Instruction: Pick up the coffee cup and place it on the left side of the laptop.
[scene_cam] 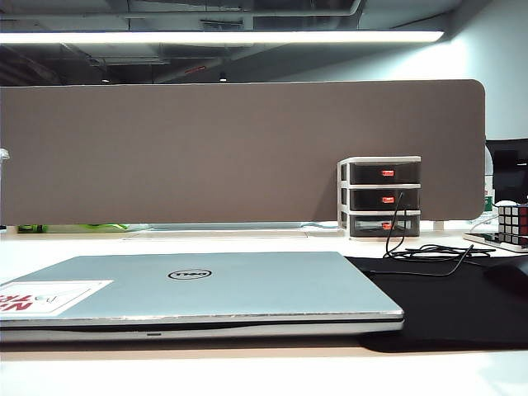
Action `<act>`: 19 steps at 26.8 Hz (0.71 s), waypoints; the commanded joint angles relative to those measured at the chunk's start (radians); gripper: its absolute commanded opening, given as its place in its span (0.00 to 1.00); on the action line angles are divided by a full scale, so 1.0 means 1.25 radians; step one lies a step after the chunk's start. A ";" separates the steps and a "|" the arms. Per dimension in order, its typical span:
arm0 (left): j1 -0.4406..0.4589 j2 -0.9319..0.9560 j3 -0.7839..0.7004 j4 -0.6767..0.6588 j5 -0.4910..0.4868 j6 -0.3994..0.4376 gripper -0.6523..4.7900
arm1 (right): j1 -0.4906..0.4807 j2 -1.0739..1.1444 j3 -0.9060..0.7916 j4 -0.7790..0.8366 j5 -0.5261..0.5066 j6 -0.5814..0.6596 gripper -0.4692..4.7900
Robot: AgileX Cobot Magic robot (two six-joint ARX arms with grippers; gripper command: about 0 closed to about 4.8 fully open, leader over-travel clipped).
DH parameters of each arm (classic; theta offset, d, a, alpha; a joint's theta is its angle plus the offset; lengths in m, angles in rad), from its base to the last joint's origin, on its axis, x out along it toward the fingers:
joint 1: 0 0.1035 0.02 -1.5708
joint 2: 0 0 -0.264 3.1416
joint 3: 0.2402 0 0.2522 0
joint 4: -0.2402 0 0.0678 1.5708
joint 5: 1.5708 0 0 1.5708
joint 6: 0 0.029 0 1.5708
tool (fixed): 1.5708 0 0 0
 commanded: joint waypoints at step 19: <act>0.001 0.000 0.000 0.004 -0.002 0.008 0.11 | 0.000 -0.002 -0.004 0.010 -0.076 -0.005 0.09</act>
